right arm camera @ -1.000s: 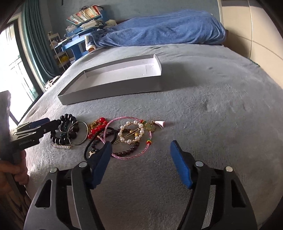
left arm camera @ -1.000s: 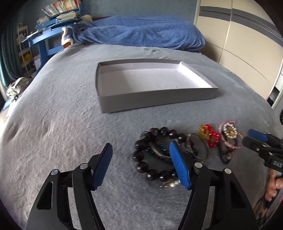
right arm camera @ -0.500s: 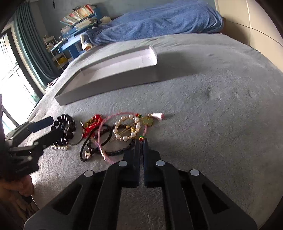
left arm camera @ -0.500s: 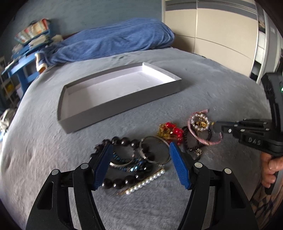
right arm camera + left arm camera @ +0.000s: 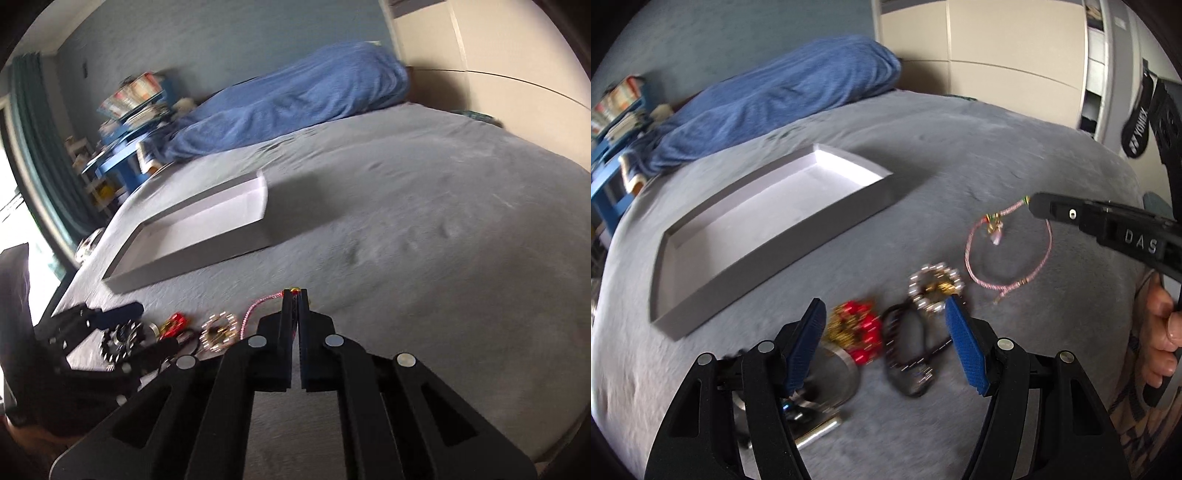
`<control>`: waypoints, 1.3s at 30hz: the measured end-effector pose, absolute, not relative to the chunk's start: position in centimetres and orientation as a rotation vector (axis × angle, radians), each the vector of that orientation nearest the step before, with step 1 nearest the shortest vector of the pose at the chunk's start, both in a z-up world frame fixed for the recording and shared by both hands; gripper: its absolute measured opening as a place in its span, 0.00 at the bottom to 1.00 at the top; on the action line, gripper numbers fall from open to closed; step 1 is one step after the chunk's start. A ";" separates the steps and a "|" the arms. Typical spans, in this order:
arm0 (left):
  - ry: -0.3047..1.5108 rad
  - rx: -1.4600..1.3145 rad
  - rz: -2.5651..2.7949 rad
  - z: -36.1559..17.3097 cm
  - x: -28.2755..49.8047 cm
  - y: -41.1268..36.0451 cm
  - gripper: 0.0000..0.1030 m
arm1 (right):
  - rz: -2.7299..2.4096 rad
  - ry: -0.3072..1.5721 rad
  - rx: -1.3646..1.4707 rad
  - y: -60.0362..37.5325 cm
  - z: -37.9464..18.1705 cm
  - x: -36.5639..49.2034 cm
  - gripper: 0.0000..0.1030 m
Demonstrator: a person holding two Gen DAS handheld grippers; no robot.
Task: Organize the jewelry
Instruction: 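Grasp the pink string bracelet with the right tool while the left tool grasps the pearl ring brooch, then carry both pieces into the grey box and open both tools to release them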
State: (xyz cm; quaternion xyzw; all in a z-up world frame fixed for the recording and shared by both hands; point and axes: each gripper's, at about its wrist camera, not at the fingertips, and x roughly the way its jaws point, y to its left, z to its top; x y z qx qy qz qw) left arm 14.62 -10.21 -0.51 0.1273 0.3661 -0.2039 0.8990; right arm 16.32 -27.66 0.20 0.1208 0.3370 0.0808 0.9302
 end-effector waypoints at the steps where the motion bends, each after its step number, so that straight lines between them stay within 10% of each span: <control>1: 0.762 0.270 -0.430 -0.6 14.9 -10.7 0.66 | 0.142 0.686 0.262 -28.2 0.3 16.4 0.02; 10: 0.860 0.356 -0.476 -2.8 17.0 -14.7 0.64 | 0.093 0.690 0.331 -30.2 0.0 16.7 0.02; 16: 0.890 0.278 -0.490 -2.7 17.9 -13.9 0.41 | 0.113 0.687 0.334 -30.1 -0.1 16.6 0.02; 39: 0.755 0.140 -0.294 3.4 21.1 -3.6 0.41 | 0.255 0.609 0.240 -26.5 4.6 20.0 0.02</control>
